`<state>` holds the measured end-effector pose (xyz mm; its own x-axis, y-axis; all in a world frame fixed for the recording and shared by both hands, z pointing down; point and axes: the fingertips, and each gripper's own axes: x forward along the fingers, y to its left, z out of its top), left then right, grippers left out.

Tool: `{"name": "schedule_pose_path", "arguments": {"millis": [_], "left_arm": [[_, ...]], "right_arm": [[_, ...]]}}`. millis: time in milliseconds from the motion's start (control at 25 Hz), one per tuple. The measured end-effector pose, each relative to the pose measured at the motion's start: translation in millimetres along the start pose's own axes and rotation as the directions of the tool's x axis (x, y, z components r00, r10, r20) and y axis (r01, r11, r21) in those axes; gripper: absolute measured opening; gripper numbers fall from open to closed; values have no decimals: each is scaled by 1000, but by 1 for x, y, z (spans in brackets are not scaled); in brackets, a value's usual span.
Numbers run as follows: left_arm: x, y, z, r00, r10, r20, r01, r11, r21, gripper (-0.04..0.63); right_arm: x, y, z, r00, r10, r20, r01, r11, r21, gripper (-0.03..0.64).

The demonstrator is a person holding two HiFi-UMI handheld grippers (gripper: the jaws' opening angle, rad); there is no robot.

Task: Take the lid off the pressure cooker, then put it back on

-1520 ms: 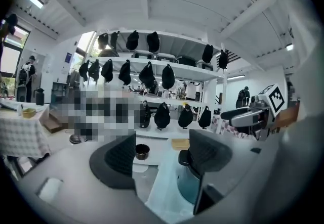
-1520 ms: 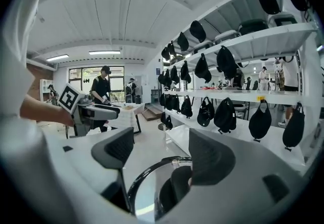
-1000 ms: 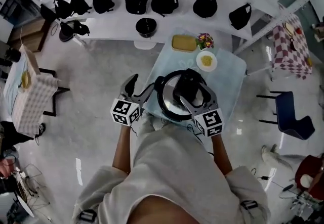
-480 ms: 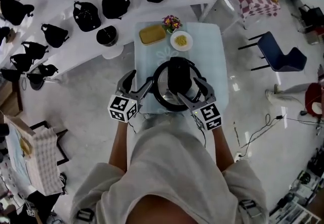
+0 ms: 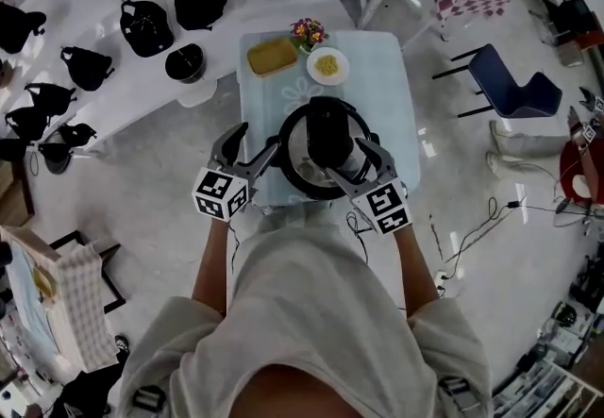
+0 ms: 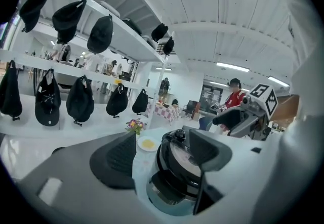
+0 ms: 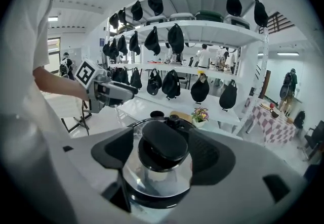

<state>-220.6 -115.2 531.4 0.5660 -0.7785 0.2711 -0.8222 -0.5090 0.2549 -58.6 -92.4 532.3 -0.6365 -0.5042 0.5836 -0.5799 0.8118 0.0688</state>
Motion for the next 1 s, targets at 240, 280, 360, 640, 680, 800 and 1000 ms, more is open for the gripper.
{"name": "schedule_pose_path", "arguments": {"millis": [240, 280, 360, 640, 680, 800, 1000], "left_arm": [[3, -2, 8, 999, 33, 21, -33, 999, -12, 313], [2, -2, 8, 999, 40, 27, -39, 999, -21, 313], [-1, -3, 5, 998, 49, 38, -48, 998, -41, 313], [-8, -9, 1, 997, 60, 51, -58, 997, -52, 313], [-9, -9, 2, 997, 63, 54, -60, 997, -54, 313], [-14, -8, 5, 996, 70, 64, -66, 996, -63, 313], [-22, -5, 3, 992, 91, 81, -85, 993, -84, 313]], "right_arm": [[11, -1, -10, 987, 94, -131, -108, 988, -108, 325], [13, -2, -11, 982, 105, -158, -127, 982, -137, 325], [18, -1, -13, 969, 129, -210, -170, 967, -191, 325], [39, 3, -17, 897, 206, -392, -344, 881, -324, 325], [42, 4, -18, 880, 218, -422, -375, 864, -336, 325], [47, 10, -20, 829, 241, -504, -458, 810, -367, 325], [55, 15, -27, 764, 250, -595, -545, 743, -387, 286]]}}
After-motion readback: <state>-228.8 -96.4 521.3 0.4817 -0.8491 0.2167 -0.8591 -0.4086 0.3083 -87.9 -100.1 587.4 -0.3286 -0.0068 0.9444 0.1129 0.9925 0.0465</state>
